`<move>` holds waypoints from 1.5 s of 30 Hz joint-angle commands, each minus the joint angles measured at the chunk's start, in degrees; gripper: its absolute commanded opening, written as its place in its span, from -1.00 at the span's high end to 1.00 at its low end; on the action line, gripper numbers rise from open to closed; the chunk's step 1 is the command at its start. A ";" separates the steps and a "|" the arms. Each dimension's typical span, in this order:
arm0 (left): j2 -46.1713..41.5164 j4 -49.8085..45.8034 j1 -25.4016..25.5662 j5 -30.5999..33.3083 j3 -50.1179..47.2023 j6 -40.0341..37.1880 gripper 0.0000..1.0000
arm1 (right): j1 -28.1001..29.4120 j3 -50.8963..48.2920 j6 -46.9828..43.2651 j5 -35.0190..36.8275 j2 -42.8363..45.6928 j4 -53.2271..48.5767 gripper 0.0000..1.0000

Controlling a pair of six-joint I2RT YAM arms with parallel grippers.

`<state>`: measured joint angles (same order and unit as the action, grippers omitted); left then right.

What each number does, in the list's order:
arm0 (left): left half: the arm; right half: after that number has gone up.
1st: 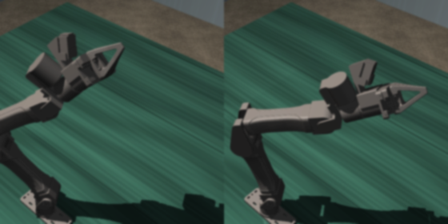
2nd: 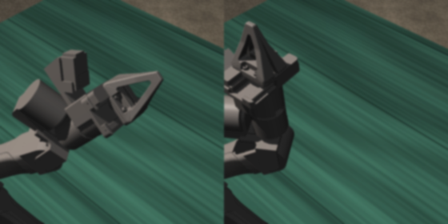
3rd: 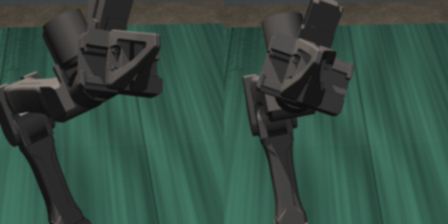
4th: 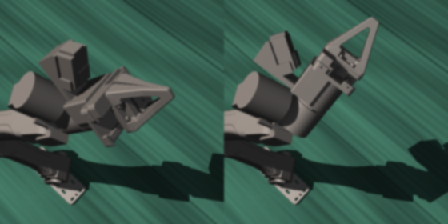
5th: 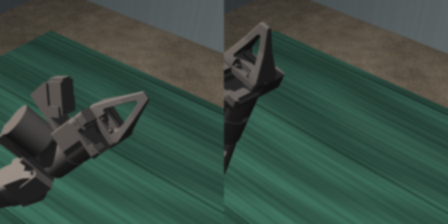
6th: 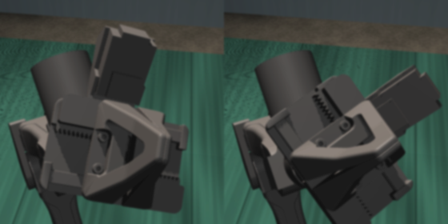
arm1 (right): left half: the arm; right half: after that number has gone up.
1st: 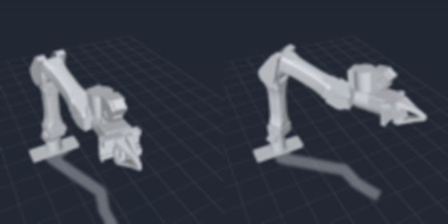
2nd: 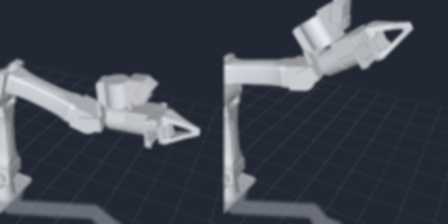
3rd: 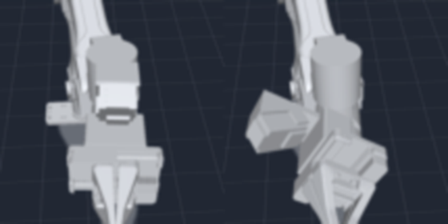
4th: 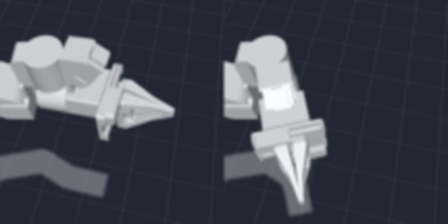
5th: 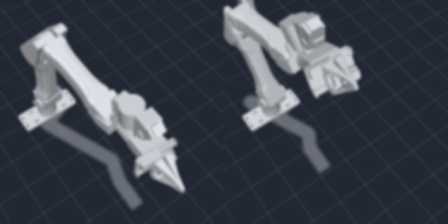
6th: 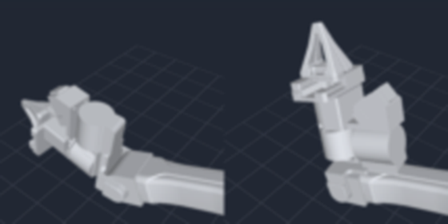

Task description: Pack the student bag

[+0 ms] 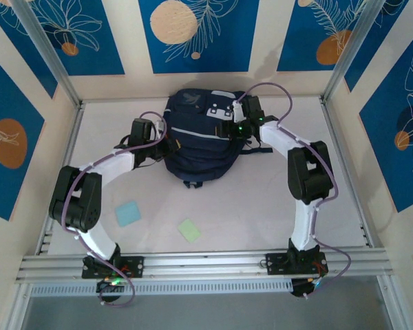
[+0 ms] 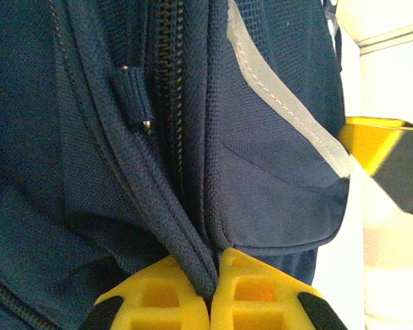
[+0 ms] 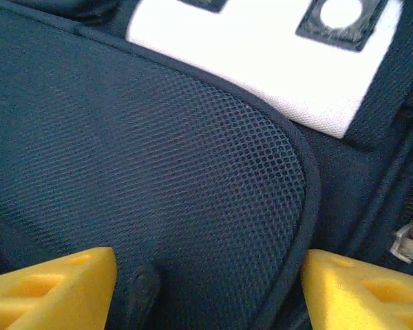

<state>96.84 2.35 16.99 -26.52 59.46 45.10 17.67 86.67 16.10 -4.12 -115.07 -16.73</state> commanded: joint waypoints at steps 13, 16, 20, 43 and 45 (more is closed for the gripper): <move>2.95 10.72 0.82 0.16 -0.32 2.52 1.00 | 7.24 -12.46 13.48 -10.64 12.61 -0.76 -0.41; 4.18 8.26 0.79 0.64 1.95 0.66 1.00 | 9.00 -14.64 14.25 -10.94 15.64 -1.29 -0.37; 4.35 3.54 0.12 1.96 4.53 -3.38 1.00 | 7.98 -15.39 11.77 -5.49 17.98 -5.16 -0.35; -7.04 -11.32 13.98 13.14 2.87 -4.84 -0.12 | -2.50 0.84 13.96 -12.23 -1.12 -3.52 0.60; -4.87 -5.56 17.55 14.77 1.98 -2.11 -0.13 | -2.79 0.46 16.15 -15.06 -0.61 -2.60 1.00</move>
<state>89.97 -11.14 31.00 -13.37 63.22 37.17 14.96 85.41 29.28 -14.26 -115.90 -21.15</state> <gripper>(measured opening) 0.563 0.099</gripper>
